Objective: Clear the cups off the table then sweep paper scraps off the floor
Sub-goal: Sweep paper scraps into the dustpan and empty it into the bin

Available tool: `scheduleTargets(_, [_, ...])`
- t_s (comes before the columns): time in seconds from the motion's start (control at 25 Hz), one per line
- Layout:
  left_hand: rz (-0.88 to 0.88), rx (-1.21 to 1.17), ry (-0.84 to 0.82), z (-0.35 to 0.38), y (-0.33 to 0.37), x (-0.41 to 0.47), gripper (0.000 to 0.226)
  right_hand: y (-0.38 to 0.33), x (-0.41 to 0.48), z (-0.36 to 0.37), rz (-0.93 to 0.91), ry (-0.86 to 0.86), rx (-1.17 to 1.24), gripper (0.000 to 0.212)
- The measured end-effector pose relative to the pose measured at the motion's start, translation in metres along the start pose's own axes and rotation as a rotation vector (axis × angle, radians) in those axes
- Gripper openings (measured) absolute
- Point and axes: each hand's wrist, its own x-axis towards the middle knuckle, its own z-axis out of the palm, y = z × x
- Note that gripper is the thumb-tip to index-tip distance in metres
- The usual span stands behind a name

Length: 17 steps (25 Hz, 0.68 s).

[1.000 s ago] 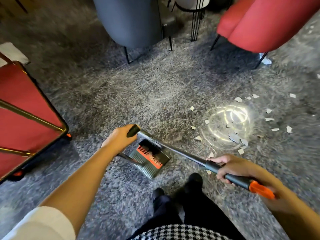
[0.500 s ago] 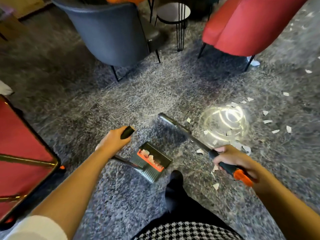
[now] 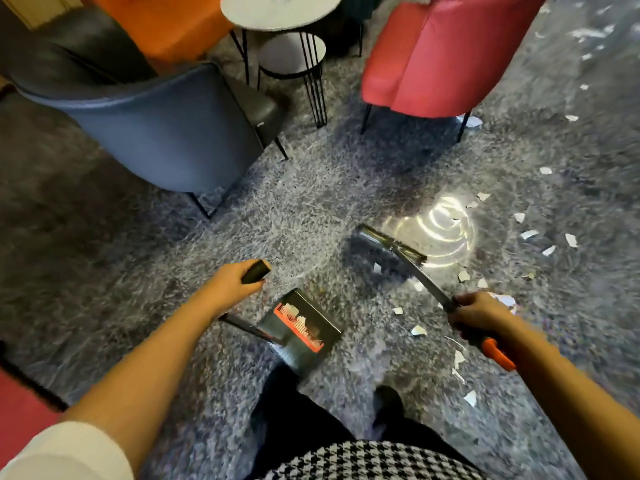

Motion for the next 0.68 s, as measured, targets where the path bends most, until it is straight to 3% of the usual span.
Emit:
scheduleTargets(0.24, [0.122,-0.028,-0.100,-0.066,-0.032,0.061,0.040,-0.034,0.001,0.094,0.130,0.023,0.066,0.015])
scheduleTargets(0.48, [0.302,0.142,-0.207,-0.086,-0.055,0.093,0.017,-0.066,-0.032,0.182,0.100,-0.057,0.038,0.010])
scheduleTargets(0.68, [0.375,0.145,-0.198,-0.090,-0.057,0.105,0.021,-0.073,-0.079,0.214,0.040,-0.164,-0.052,0.036])
